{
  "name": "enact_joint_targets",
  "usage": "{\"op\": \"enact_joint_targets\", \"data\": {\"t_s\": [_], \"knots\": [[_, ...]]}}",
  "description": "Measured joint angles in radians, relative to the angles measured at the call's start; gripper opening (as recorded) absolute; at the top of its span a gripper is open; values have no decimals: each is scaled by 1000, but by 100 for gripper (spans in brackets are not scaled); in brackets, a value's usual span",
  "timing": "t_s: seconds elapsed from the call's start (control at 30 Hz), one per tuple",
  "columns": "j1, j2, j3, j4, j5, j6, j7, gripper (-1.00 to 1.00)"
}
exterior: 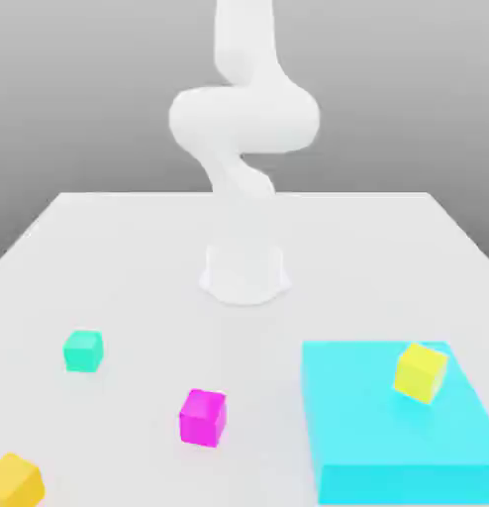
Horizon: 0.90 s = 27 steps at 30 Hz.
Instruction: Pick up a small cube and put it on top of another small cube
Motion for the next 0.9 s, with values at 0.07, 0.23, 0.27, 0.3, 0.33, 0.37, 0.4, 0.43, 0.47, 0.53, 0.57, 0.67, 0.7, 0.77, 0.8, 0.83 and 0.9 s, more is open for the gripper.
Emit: {"op": "enact_joint_targets", "data": {"t_s": [0.07,0.23,0.27,0.3,0.33,0.37,0.4,0.43,0.47,0.53,0.57,0.67,0.7,0.77,0.8,0.83,0.9], "knots": [[-5,77,-25,7,9,19,-9,0],[-17,259,-85,23,36,63,-35,0],[-19,295,-98,26,42,72,-40,0],[-22,331,-110,29,49,81,-47,0],[-25,367,-121,32,57,89,-54,0],[-28,403,-133,35,65,98,-61,0],[-32,440,-144,39,73,107,-68,0],[-36,476,-155,42,82,115,-75,0],[-40,512,-166,45,91,124,-83,0],[-52,585,-184,51,110,141,-100,0],[-64,622,-192,55,120,149,-108,0],[-100,732,-208,65,150,175,-132,0],[-110,768,-211,68,158,183,-140,0],[-128,841,-217,74,174,200,-154,0],[-137,877,-220,77,181,209,-160,0],[-147,913,-223,81,187,218,-165,0],[-168,985,-230,87,197,236,-175,0]]}}
